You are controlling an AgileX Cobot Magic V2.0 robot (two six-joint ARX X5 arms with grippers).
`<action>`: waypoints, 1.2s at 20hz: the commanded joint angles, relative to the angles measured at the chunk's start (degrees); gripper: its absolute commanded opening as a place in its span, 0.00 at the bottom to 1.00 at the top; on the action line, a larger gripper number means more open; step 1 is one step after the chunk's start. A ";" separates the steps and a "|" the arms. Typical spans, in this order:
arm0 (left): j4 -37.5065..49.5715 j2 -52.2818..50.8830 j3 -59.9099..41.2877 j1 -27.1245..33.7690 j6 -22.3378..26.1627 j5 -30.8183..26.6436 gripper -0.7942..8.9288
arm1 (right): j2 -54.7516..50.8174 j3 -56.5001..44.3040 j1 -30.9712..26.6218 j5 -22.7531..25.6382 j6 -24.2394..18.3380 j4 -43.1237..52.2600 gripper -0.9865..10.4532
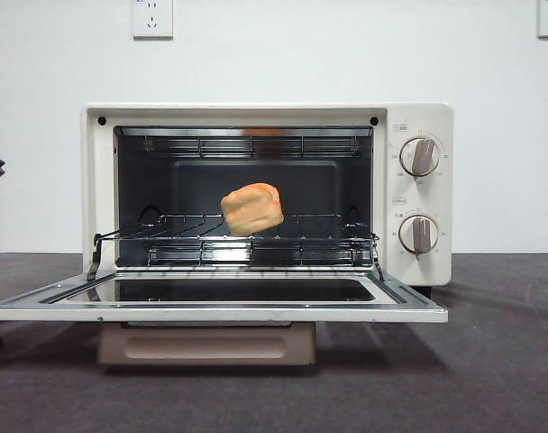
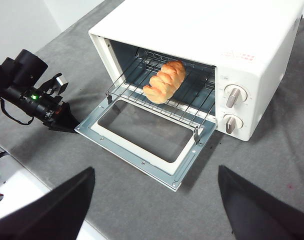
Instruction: The left arm flap open the oven, the right arm pick bread and place it into oven, the left arm flap close the oven
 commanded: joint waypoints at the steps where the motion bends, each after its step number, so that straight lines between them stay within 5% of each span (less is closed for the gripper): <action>1: 1.03 0.81 0.13 -0.04 -0.96 2.91 0.10 | 0.33 1.11 0.28 -0.02 -0.70 0.81 0.43; 6: 3.61 0.72 0.15 -0.04 -3.13 8.09 0.10 | 0.35 1.11 0.28 -0.02 -0.68 0.96 0.43; 12: 13.09 0.50 2.14 -0.04 -12.22 13.20 0.10 | 0.35 1.11 0.28 -0.04 -0.68 1.64 0.43; 24: 50.29 0.33 5.68 -0.07 -39.39 10.58 0.10 | 0.35 1.11 0.28 0.00 -0.92 1.66 0.43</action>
